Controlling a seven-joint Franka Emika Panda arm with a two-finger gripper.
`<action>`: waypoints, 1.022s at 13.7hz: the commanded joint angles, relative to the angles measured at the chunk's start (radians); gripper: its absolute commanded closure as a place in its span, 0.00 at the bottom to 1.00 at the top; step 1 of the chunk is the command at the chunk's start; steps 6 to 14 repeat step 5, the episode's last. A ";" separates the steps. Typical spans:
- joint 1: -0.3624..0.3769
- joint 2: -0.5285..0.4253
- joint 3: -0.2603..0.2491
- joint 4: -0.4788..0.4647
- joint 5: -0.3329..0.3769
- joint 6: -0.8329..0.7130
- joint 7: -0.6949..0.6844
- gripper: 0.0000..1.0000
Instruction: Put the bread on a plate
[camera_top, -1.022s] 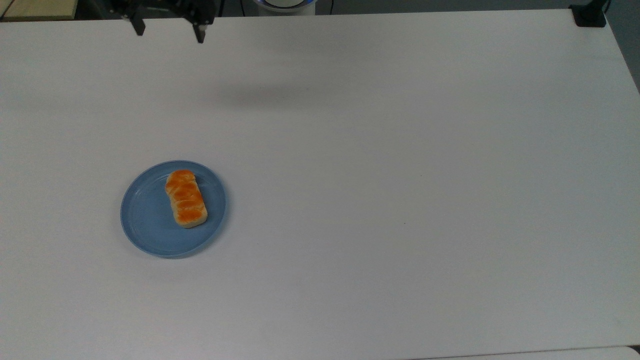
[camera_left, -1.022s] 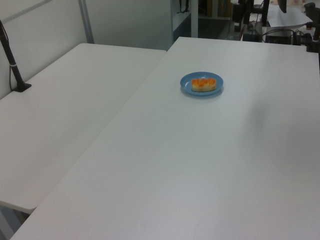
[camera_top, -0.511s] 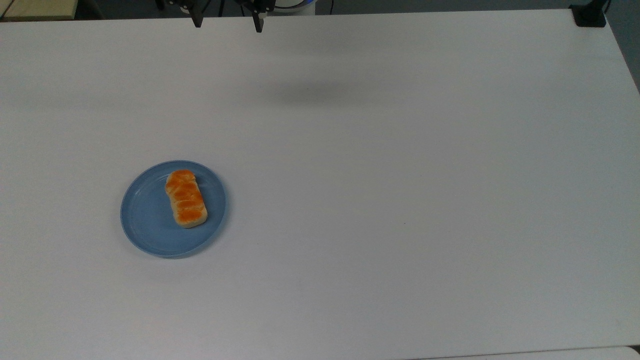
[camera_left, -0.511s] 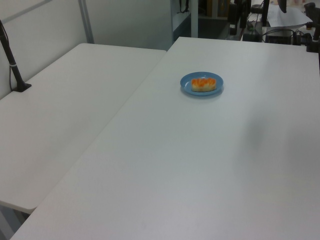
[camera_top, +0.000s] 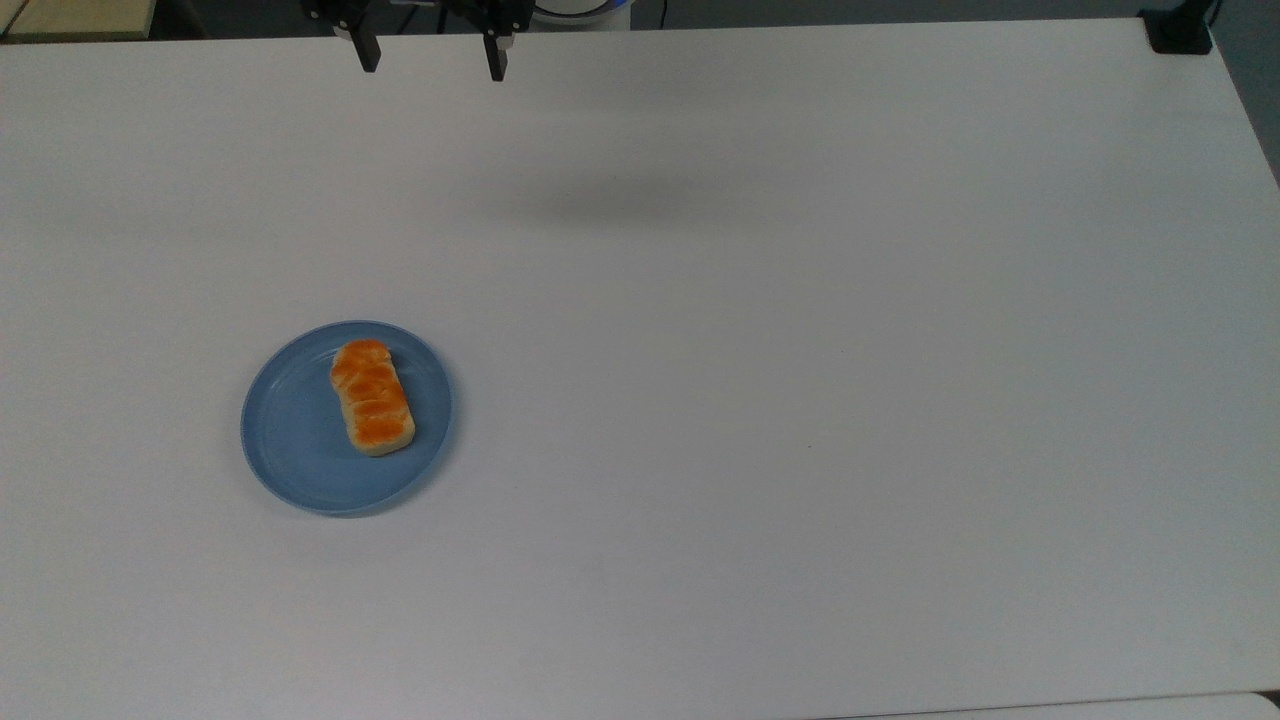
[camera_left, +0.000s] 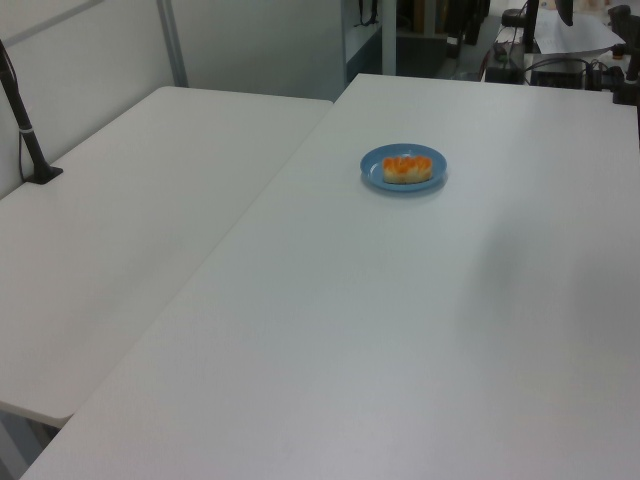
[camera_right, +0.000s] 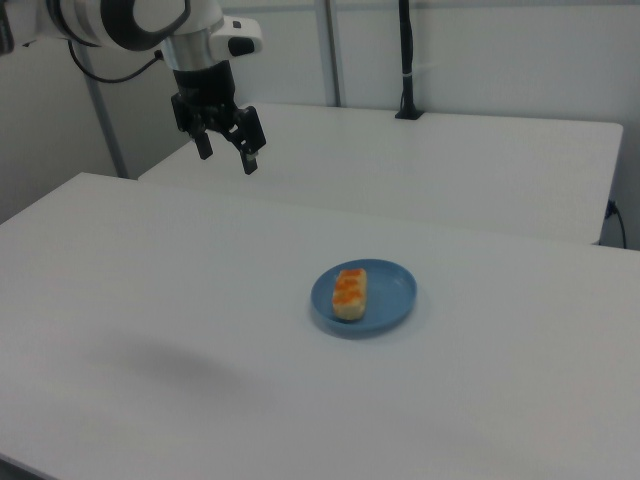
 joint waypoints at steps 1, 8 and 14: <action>0.015 -0.008 -0.027 -0.006 0.001 0.001 -0.011 0.00; 0.021 -0.005 -0.027 -0.006 0.001 -0.006 0.009 0.00; 0.021 -0.005 -0.027 -0.006 0.001 -0.006 0.009 0.00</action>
